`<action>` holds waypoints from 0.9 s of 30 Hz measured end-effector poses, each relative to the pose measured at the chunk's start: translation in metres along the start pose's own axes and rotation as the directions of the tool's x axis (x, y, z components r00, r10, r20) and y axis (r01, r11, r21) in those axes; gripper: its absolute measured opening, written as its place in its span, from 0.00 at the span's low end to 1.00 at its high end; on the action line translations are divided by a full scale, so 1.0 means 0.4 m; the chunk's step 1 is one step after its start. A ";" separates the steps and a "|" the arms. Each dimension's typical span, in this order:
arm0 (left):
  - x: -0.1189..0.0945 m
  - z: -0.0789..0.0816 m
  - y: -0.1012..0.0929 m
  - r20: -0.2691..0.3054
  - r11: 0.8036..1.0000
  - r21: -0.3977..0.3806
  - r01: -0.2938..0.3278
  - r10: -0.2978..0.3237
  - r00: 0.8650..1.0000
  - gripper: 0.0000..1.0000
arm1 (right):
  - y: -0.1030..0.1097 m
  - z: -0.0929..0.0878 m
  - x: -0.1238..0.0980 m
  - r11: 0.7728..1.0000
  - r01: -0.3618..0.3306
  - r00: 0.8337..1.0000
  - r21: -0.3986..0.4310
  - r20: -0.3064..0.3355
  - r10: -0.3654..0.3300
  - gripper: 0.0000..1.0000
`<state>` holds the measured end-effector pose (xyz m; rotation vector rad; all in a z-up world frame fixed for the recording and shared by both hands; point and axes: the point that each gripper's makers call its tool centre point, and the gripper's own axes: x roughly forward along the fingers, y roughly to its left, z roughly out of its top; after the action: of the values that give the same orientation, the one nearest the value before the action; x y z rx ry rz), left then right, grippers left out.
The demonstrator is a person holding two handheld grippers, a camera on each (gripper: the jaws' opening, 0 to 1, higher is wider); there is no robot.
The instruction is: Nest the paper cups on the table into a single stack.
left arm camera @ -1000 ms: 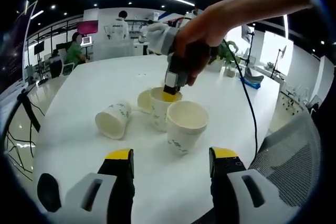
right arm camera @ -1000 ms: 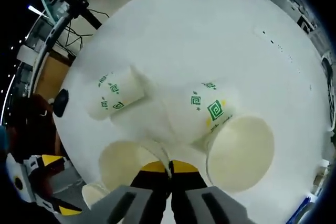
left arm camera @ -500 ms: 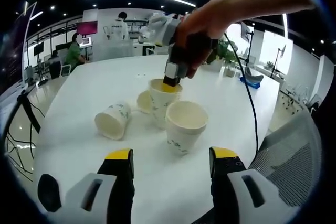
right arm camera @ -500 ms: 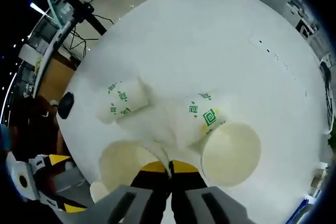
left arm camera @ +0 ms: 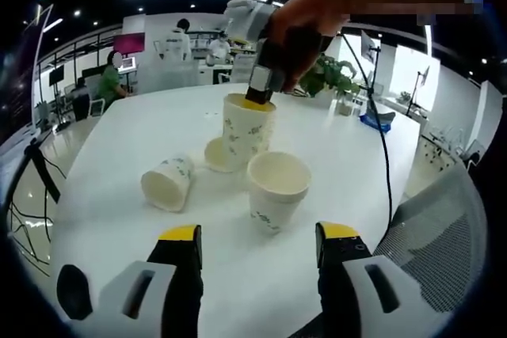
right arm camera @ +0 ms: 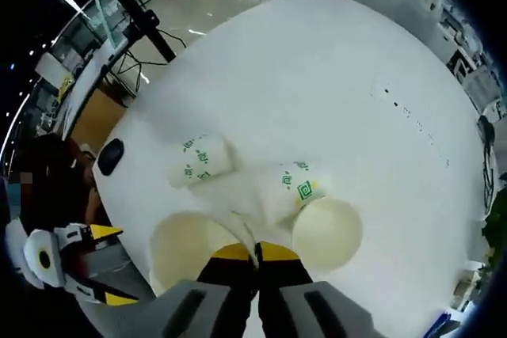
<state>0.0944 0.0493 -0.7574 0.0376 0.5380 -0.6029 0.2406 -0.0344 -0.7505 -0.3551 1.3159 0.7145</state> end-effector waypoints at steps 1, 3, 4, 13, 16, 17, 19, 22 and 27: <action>0.000 0.000 -0.001 -0.001 1.000 0.001 0.001 -0.001 1.000 0.57 | 0.003 0.000 -0.009 1.000 -0.003 1.000 -0.009 0.000 0.003 0.00; 0.000 0.000 -0.002 -0.001 1.000 0.003 0.003 -0.003 1.000 0.57 | 0.016 0.000 -0.032 0.999 -0.010 1.000 -0.034 0.002 0.010 0.00; -0.001 0.000 -0.003 -0.002 1.000 0.004 0.004 -0.004 1.000 0.57 | 0.017 0.000 -0.037 0.999 -0.008 1.000 -0.040 0.004 0.009 0.00; 0.001 -0.001 -0.008 -0.004 1.000 0.013 0.010 -0.010 1.000 0.57 | 0.051 -0.016 -0.089 0.992 -0.013 1.000 -0.129 -0.002 0.012 0.00; -0.002 0.000 -0.010 -0.005 1.000 0.013 0.010 -0.010 1.000 0.56 | 0.062 -0.029 -0.096 0.988 -0.018 1.000 -0.151 -0.008 0.017 0.00; -0.002 0.000 -0.011 -0.004 1.000 0.013 0.010 -0.010 1.000 0.56 | 0.065 -0.032 -0.098 0.987 -0.019 1.000 -0.159 -0.010 0.018 0.00; -0.003 0.000 -0.011 -0.005 1.000 0.012 0.010 -0.010 1.000 0.56 | 0.084 -0.045 -0.104 0.985 -0.025 1.000 -0.172 -0.013 0.024 0.00; 0.000 -0.002 -0.008 -0.004 1.000 0.009 0.009 -0.009 1.000 0.56 | 0.093 -0.054 -0.102 0.981 -0.036 0.999 -0.190 -0.022 0.032 0.00; 0.004 -0.004 -0.005 -0.003 1.000 0.009 0.008 -0.008 1.000 0.57 | 0.121 -0.067 -0.100 0.973 -0.050 0.998 -0.224 -0.039 0.043 0.00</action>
<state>0.0937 0.0470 -0.7593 0.0450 0.5381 -0.6131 0.1852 -0.0259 -0.7112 -0.5215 1.2815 0.9037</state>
